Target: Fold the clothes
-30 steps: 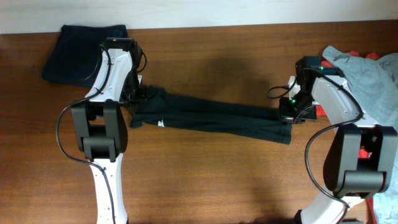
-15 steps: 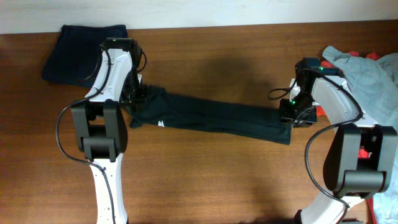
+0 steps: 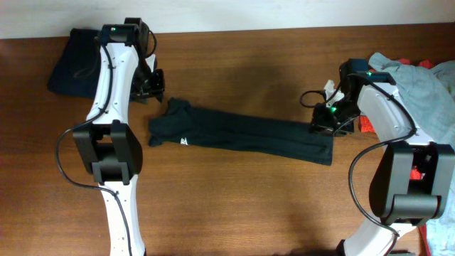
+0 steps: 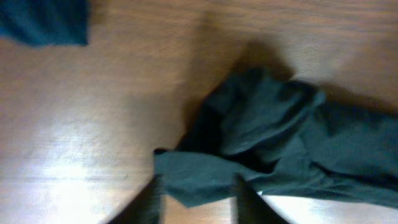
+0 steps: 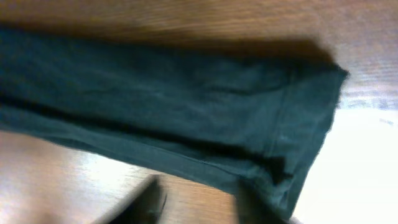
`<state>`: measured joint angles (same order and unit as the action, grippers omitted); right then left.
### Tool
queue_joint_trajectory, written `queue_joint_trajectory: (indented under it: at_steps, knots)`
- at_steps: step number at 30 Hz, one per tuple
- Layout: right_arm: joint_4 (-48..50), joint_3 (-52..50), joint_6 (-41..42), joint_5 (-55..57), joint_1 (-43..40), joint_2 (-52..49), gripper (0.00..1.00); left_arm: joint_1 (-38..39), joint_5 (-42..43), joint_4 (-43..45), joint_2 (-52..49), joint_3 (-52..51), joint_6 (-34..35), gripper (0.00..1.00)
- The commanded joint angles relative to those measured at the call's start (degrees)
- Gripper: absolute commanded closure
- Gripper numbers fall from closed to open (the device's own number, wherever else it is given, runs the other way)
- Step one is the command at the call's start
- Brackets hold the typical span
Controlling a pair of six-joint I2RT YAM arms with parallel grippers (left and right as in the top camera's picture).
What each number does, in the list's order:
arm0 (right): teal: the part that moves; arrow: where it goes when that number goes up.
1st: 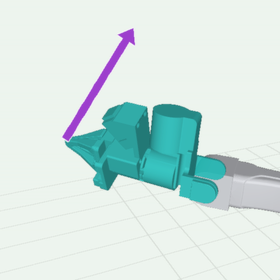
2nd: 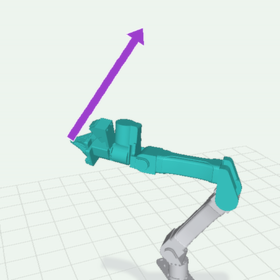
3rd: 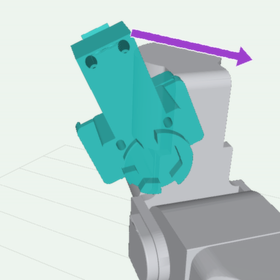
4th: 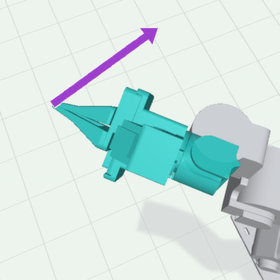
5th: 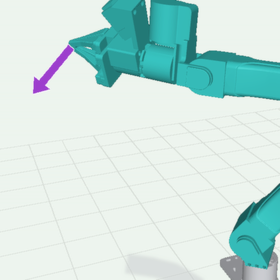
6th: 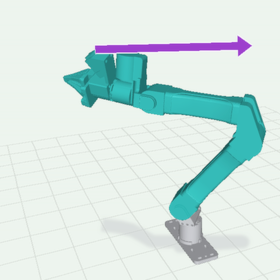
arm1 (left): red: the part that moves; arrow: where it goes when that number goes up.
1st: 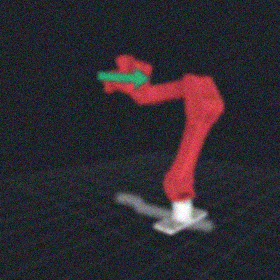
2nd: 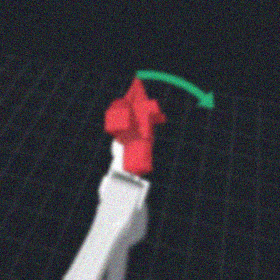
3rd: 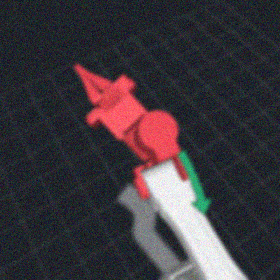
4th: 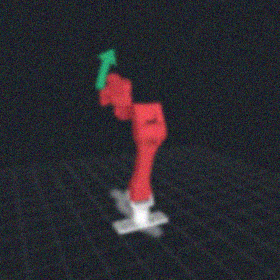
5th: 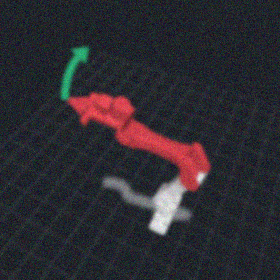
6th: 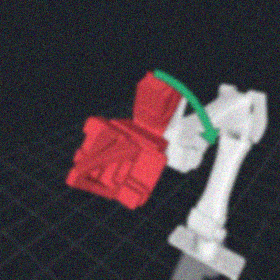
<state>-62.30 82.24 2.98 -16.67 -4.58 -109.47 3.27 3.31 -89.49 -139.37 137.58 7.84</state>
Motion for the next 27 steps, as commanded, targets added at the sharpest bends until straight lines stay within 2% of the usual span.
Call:
queue_joint_trajectory:
  at_steps: [1, 2, 3, 8, 13, 27]
  knots:
    - [0.9, -0.8, -1.8, -2.3, 0.1, -0.5, 0.96, 0.7, 4.7, 1.2, 0.5, -0.9, -0.4, 0.92]
    - [1.3, -1.4, -2.2, -2.3, 0.1, -0.5, 0.96, 0.9, 4.7, 1.2, 0.5, -1.3, -0.4, 0.99]
    - [1.8, -1.9, -2.5, -2.2, 0.1, -0.5, 0.96, 1.1, 4.7, 1.3, 0.5, -2.0, -0.4, 1.00]
    - [6.9, -5.3, -2.6, -2.3, 0.1, -0.5, 0.96, 1.6, 5.0, 2.5, 0.5, -4.9, -0.4, 1.00]
    - [12.6, -9.4, -3.7, -5.3, 0.2, -0.5, 0.96, 1.9, 9.9, 4.7, 0.5, -8.1, -0.6, 1.00]
    - [18.5, -16.1, -3.8, -4.2, 1.3, -0.5, 0.96, 2.0, 7.8, 12.4, 0.5, -17.0, -0.6, 1.00]
